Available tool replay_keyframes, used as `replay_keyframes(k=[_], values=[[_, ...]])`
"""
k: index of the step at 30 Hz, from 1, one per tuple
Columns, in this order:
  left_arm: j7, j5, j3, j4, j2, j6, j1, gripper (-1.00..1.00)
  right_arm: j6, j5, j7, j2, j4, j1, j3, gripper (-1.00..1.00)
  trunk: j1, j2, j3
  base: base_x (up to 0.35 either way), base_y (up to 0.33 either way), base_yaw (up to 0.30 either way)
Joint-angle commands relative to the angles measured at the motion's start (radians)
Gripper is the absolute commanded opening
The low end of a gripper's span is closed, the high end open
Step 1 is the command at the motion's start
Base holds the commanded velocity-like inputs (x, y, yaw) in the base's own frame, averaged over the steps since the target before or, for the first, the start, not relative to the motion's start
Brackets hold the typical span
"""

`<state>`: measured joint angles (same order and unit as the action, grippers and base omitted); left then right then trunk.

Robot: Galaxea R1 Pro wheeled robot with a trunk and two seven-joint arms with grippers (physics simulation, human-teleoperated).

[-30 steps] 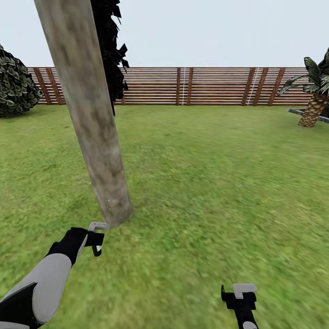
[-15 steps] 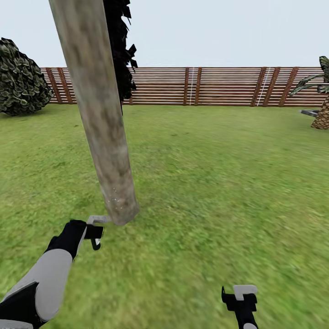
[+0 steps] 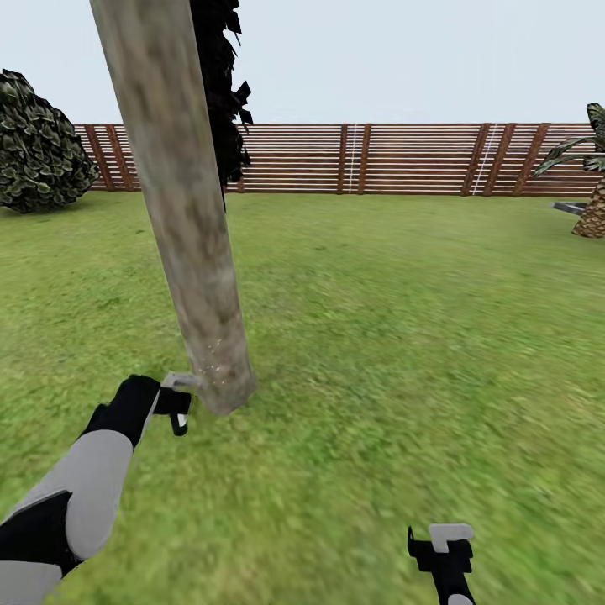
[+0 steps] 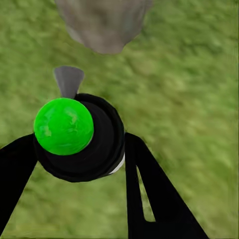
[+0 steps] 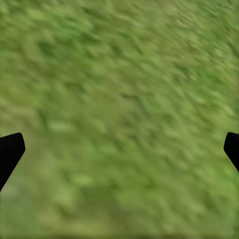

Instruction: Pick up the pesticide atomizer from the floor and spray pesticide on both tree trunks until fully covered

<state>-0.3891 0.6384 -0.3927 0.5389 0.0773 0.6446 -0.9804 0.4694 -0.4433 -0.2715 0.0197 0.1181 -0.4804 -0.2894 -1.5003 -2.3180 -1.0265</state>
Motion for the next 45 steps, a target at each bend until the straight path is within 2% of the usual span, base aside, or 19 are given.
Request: replay_keyframes(k=[1, 4, 5, 6, 8, 10, 15, 17, 19, 20, 21, 24, 25, 28, 29, 32, 35, 45], values=[[0.0, -0.008, 0.001, 0.001, 0.009, 0.003, -0.002, -1.0, 0.0, 0.0, 0.0, 0.0, 0.0, 0.0, 0.0, 1.0, 0.0, 0.0, 0.0, 0.0, 0.0, 0.0], [0.0, -0.007, 0.006, 0.004, 0.005, 0.007, -0.006, -1.0, 0.0, 0.0, 0.0, -0.001, 0.0, 0.0, 0.0, 1.0, 0.0, 0.0, 0.0, 0.0, 0.0, 0.0], [-0.001, -0.006, 0.009, 0.005, -0.026, 0.024, -0.019, -1.0, 0.0, 0.0, 0.0, -0.001, 0.0, 0.0, 0.0, 1.0, 0.0, 0.0, 0.0, 0.0, 0.0, 0.0], [-0.001, -0.006, 0.01, 0.005, -0.042, 0.039, -0.03, -1.0, 0.0, 0.0, 0.0, -0.001, 0.0, 0.0, 0.0, 1.0, 0.0, 0.0, 0.0, 0.0, 0.0, 0.0], [-0.001, -0.006, 0.01, 0.006, -0.056, 0.056, -0.049, -1.0, 0.0, 0.0, 0.0, 0.0, 0.0, 0.0, 0.0, 1.0, 0.0, 0.0, 0.0, 0.0, 0.0, 0.0], [-0.001, -0.006, 0.01, 0.006, -0.046, 0.061, -0.061, -1.0, 0.0, 0.0, 0.0, 0.0, 0.0, 0.0, 0.0, 1.0, 0.0, 0.0, 0.0, 0.0, 0.0, 0.0], [-0.005, -0.007, 0.009, 0.005, 0.031, 0.062, -0.077, -1.0, 0.0, 0.0, 0.0, 0.0, 0.0, 0.0, 0.0, 1.0, 0.0, 0.0, 0.0, 0.0, 0.0, 0.0], [-0.03, -0.005, 0.01, 0.005, 0.02, 0.063, -0.078, -1.0, 0.0, 0.0, 0.0, 0.0, 0.0, 0.0, 0.0, 1.0, 0.0, 0.0, 0.0, 0.0, 0.0, 0.0], [-0.038, -0.003, 0.018, 0.006, -0.012, 0.067, -0.081, -1.0, 0.0, 0.0, 0.0, 0.0, 0.0, 0.0, 0.0, 1.0, 0.0, 0.0, 0.0, 0.0, 0.0, 0.0], [-0.041, -0.002, 0.028, 0.015, -0.04, 0.076, -0.095, -1.0, 0.0, 0.0, 0.0, 0.0, 0.0, 0.0, 0.0, 1.0, 0.0, 0.0, 0.0, 0.0, 0.0, 0.0], [-0.041, -0.003, 0.03, 0.024, -0.047, 0.082, -0.102, -1.0, 0.0, 0.0, 0.0, 0.0, 0.0, 0.0, 0.0, 1.0, 0.0, 0.0, 0.0, 0.0, 0.0, 0.0], [-0.044, -0.005, 0.032, 0.052, -0.038, 0.116, -0.116, -1.0, 0.0, 0.0, 0.0, 0.0, 0.0, 0.0, 0.0, 1.0, 0.0, 0.0, 0.0, 0.0, 0.0, 0.0], [-0.057, -0.006, 0.032, 0.063, -0.014, 0.124, -0.12, -1.0, 0.0, 0.0, 0.0, 0.001, 0.0, 0.0, 0.0, 1.0, 0.0, 0.0, 0.0, 0.0, 0.0, 0.0], [-0.111, -0.003, 0.033, 0.069, 0.025, 0.127, -0.122, -1.0, 0.0, 0.0, 0.0, 0.002, 0.0, 0.0, 0.0, 1.0, 0.0, 0.0, 0.0, 0.0, 0.0, 0.0], [-0.122, -0.001, 0.035, 0.07, 0.027, 0.127, -0.122, -1.0, 0.0, 0.0, 0.0, 0.002, 0.0, 0.0, 0.0, 1.0, 0.0, 0.0, 0.0, 0.0, 0.0, 0.0], [-0.138, -0.001, 0.112, 0.072, 0.02, 0.132, -0.122, -1.0, 0.0, 0.0, 0.0, 0.003, 0.0, 0.0, 0.0, 1.0, 0.0, 0.0, 0.0, 0.023, -0.021, 0.0], [-0.14, -0.003, 0.14, 0.074, 0.019, 0.159, -0.123, -1.0, 0.0, 0.0, 0.0, 0.002, 0.001, 0.0, 0.0, 1.0, 0.0, 0.0, 0.0, 0.125, -0.161, 0.0], [-0.14, -0.005, 0.141, 0.106, 0.019, 0.171, -0.12, -1.0, 0.0, 0.0, 0.0, 0.0, 0.001, 0.0, 0.001, 1.0, 0.0, 0.0, 0.0, 0.195, -0.217, 0.201]])
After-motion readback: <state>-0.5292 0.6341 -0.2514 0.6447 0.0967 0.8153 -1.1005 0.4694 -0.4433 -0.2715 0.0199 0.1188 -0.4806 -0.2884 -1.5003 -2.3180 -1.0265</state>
